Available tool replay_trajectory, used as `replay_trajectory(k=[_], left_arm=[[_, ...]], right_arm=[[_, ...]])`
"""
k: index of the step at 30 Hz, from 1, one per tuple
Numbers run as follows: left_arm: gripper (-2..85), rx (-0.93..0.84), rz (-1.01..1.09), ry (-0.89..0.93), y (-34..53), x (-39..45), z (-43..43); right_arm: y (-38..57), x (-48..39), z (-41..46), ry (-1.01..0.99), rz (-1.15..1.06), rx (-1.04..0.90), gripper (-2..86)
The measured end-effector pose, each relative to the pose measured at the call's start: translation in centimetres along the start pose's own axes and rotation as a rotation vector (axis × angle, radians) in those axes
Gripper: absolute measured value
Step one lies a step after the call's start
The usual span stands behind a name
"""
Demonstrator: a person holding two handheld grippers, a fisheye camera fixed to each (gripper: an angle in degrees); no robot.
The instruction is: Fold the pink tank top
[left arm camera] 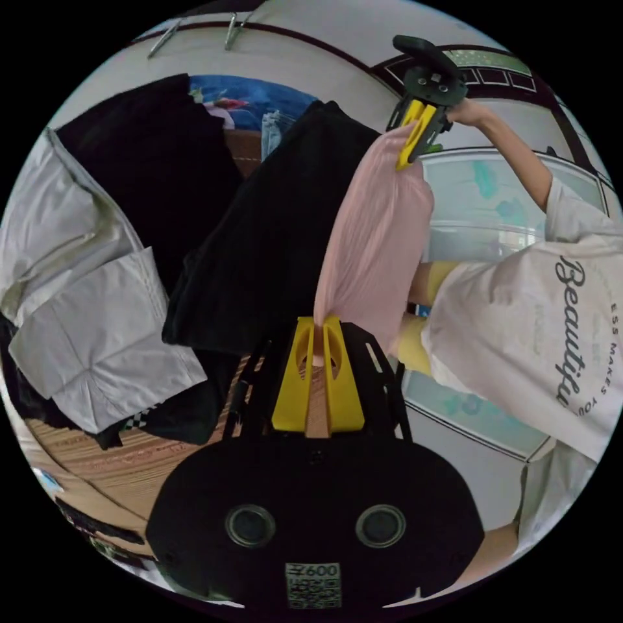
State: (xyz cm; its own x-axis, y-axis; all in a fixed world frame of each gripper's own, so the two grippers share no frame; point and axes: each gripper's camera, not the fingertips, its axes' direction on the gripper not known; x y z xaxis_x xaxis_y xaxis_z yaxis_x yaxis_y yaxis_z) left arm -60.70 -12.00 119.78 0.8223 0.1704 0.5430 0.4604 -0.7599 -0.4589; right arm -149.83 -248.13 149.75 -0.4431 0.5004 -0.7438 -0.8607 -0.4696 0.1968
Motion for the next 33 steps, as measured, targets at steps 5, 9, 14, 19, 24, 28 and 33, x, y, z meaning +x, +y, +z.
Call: replay_trajectory(k=[5,9,14,19,24,28,33], left_arm=[[3.2,-0.035,0.099,0.099,3.5,-4.0,-3.9],[3.1,-0.019,0.105,0.093,6.0,-6.4,-6.5],[3.0,-0.080,0.048,0.139,8.0,-12.3,-4.2],[2.9,-0.059,0.034,0.178,10.8,-15.2,-2.0],[2.8,-0.023,-0.060,0.320,15.2,-17.5,0.2],[1.5,0.078,-0.184,0.182,22.9,-17.1,-0.5],[0.5,0.429,-0.212,-0.267,31.3,-4.8,-0.3]], right_arm=[[0.0,1.7,-5.4,-0.108,0.000,-0.005,-0.7],[-0.3,1.6,-8.5,-0.109,-0.016,0.001,-0.7],[-1.8,3.9,-9.8,-0.145,0.004,-0.020,-0.7],[-2.7,4.9,-10.1,-0.157,-0.001,-0.033,-0.8],[-1.8,7.8,-10.7,-0.192,0.115,0.043,-0.8],[2.5,10.0,-11.2,-0.174,0.260,0.216,-0.9],[8.3,3.0,-11.4,0.328,0.388,0.645,-0.9]])
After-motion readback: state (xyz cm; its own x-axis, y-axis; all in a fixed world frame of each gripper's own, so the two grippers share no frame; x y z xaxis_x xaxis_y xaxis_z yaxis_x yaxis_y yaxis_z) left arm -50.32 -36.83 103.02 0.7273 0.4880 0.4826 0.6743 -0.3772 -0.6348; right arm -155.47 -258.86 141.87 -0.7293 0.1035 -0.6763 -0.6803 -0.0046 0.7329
